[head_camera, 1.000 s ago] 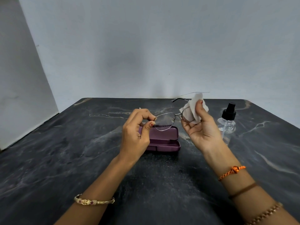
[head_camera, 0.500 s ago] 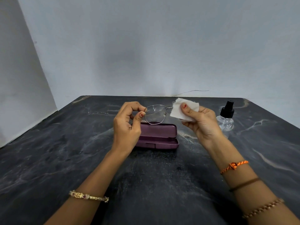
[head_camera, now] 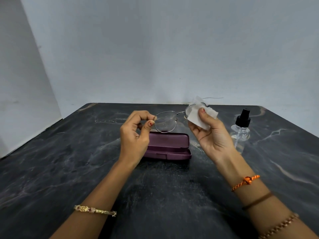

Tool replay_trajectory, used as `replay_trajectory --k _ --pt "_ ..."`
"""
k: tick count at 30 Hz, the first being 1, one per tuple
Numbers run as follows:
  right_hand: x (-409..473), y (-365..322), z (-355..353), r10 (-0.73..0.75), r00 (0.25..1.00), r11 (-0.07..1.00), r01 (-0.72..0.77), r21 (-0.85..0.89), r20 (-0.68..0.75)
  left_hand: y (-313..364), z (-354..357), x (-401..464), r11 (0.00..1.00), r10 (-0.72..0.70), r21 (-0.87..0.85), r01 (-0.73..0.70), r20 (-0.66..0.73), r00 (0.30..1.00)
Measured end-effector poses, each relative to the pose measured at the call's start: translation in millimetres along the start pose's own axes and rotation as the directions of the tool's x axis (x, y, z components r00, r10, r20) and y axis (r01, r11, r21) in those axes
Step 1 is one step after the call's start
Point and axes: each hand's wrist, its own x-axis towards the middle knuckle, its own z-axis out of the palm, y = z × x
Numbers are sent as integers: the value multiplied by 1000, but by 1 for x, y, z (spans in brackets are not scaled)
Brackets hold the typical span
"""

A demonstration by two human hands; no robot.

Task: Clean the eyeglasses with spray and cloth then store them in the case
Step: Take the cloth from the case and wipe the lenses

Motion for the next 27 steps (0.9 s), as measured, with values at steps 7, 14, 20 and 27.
replay_trajectory --k 7,14,20,27 --pt "-1 2 -5 -45 999 955 49 -293 20 0 2 -2 999 34 7 -34 10 999" --pt "-1 -11 -7 -69 997 855 39 -517 -40 0 4 -2 998 61 24 -62 62 996" --pt "2 -13 -8 -19 990 943 -28 -331 -138 1 4 -2 1000 7 2 -7 33 999" --pt "3 -2 -6 1 985 977 -38 -210 -171 -1 7 -7 989 114 82 -125 122 986"
